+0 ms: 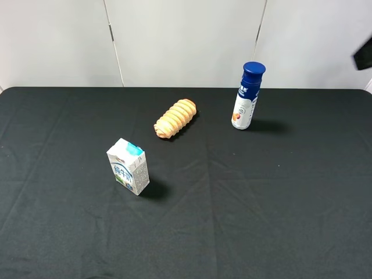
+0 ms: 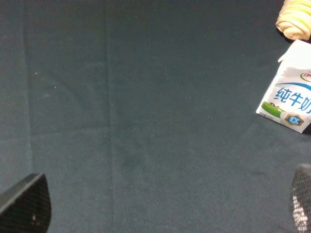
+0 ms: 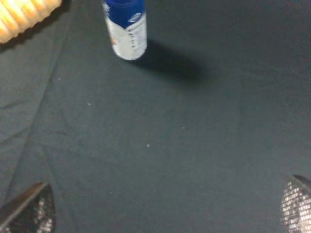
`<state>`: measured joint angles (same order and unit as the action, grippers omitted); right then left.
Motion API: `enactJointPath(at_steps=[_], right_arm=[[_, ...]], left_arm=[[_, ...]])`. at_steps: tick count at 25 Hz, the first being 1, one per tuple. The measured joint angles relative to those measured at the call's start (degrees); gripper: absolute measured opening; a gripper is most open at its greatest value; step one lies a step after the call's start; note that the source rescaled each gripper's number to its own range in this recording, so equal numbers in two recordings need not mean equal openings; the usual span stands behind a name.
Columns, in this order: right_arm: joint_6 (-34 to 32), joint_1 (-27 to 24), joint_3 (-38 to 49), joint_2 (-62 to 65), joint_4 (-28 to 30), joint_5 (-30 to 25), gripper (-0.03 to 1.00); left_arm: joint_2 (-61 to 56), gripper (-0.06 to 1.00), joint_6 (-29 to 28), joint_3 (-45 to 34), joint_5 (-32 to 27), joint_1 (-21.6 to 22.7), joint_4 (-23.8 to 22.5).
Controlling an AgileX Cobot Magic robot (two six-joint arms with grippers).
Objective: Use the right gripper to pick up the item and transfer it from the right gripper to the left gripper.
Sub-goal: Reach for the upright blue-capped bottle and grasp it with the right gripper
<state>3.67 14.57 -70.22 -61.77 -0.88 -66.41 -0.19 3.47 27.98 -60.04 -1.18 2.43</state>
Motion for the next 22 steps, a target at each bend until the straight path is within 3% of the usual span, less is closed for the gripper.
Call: enactJointPath(at_steps=[8, 22], right_arm=[[0.0, 1.49, -10.27, -13.31, -0.1, -2.96, 1.0], [0.02, 1.49, -25.09, -29.89, -3.44, -3.15, 1.0]], left_arm=[[0.0, 0.97, 0.0, 0.0, 0.0, 0.0, 0.0], [0.0, 0.97, 0.0, 0.0, 0.0, 0.0, 0.0]])
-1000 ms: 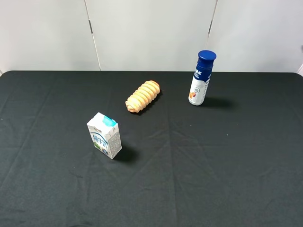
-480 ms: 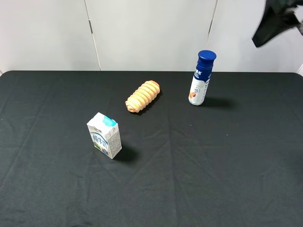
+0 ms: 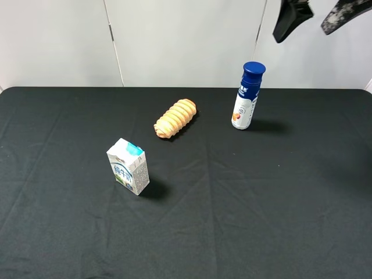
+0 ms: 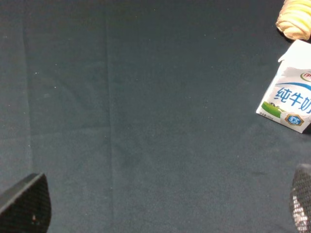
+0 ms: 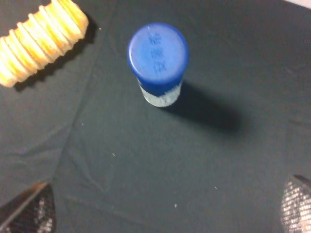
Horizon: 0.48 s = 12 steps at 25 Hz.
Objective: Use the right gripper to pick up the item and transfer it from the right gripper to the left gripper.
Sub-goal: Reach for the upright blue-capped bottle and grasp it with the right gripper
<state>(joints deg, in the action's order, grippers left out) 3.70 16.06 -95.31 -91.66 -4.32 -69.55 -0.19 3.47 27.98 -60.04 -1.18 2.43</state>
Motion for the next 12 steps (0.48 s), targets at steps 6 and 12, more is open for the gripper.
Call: enactJointPath(at_steps=[6, 12], right_arm=[[0.2, 0.0, -3.42, -5.07, -0.73, 0.02, 1.0], [1.65, 0.0, -4.75, -9.42, -2.08, 0.02, 1.0]], left_arm=[[0.0, 0.97, 0.0, 0.0, 0.0, 0.0, 0.0], [0.0, 0.97, -0.05, 0.0, 0.0, 0.0, 0.0]])
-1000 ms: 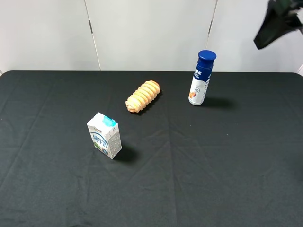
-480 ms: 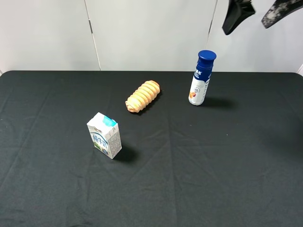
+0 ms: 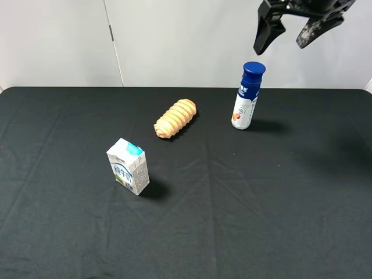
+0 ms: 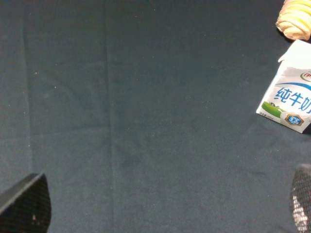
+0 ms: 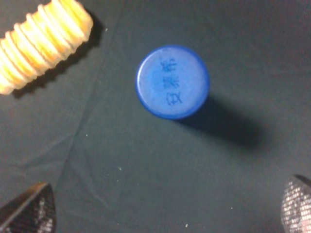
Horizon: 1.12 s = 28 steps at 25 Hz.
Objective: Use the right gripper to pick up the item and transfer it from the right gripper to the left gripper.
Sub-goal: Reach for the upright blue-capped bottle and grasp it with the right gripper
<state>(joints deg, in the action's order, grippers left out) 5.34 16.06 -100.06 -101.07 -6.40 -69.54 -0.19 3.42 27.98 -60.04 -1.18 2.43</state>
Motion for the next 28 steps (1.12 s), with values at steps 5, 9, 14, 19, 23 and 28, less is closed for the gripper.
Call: enactJointPath(at_steps=[5, 9, 14, 19, 23, 28], right_arm=[[0.07, 0.0, -3.06, -3.88, -0.06, -0.01, 1.0], [0.07, 0.0, -5.82, -6.92, -0.12, -0.01, 1.0], [0.5, 0.0, -8.92, -10.53, -0.12, -0.01, 1.0], [1.33, 0.0, -10.59, -13.09, -0.09, -0.06, 1.0], [1.33, 0.0, -11.88, -14.94, -0.09, -0.11, 1.0], [1.33, 0.0, -12.25, -17.54, -0.09, 0.02, 1.0]], left_arm=[[0.0, 0.97, 0.0, 0.0, 0.0, 0.0, 0.0], [0.0, 0.97, -0.12, 0.0, 0.0, 0.0, 0.0], [0.0, 0.97, -0.12, 0.0, 0.0, 0.0, 0.0], [0.0, 0.97, -0.12, 0.0, 0.05, 0.0, 0.0], [0.0, 0.97, -0.12, 0.0, 0.05, 0.0, 0.0], [0.0, 0.97, -0.12, 0.0, 0.05, 0.0, 0.0]])
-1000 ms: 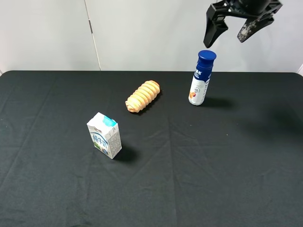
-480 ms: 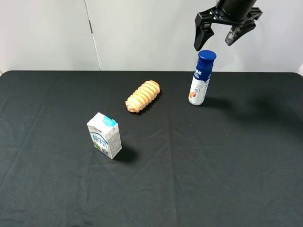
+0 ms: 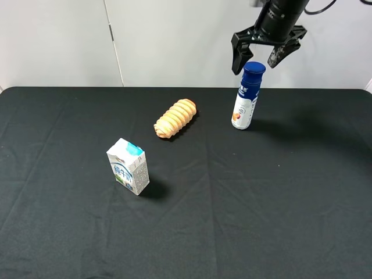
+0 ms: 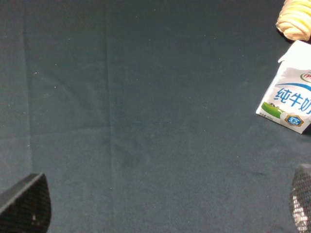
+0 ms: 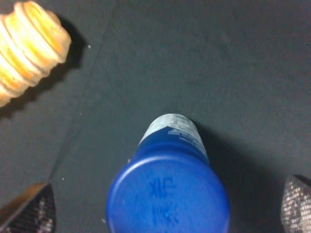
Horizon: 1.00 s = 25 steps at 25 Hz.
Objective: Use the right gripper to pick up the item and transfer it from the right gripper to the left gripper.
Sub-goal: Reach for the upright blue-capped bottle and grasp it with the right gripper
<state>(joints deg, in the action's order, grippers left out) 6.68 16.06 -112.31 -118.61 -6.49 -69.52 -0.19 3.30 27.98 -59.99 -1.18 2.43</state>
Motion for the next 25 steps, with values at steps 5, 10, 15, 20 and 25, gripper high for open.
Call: enactJointPath(at_steps=[5, 10, 15, 20, 25], right_arm=[[0.37, 0.0, 0.0, -2.17, 0.0, 0.05, 1.0], [0.43, 0.0, 0.0, -4.19, 0.0, 0.05, 1.0], [1.3, 0.0, 0.0, -5.31, 0.0, 0.05, 1.0], [1.35, 0.0, 0.0, -6.64, 0.0, 0.12, 1.0], [1.47, 0.0, 0.0, -7.1, 0.03, 0.07, 1.0]], left_arm=[[0.0, 0.97, -0.95, 0.0, 0.0, 0.0, -0.84], [0.0, 0.97, -1.08, 0.0, 0.0, 0.0, -1.03], [0.0, 0.97, -1.08, 0.0, 0.0, 0.0, -1.07], [0.0, 0.97, -1.14, 0.0, 0.0, 0.0, -1.07], [0.0, 0.97, -1.14, 0.0, 0.0, 0.0, -1.07]])
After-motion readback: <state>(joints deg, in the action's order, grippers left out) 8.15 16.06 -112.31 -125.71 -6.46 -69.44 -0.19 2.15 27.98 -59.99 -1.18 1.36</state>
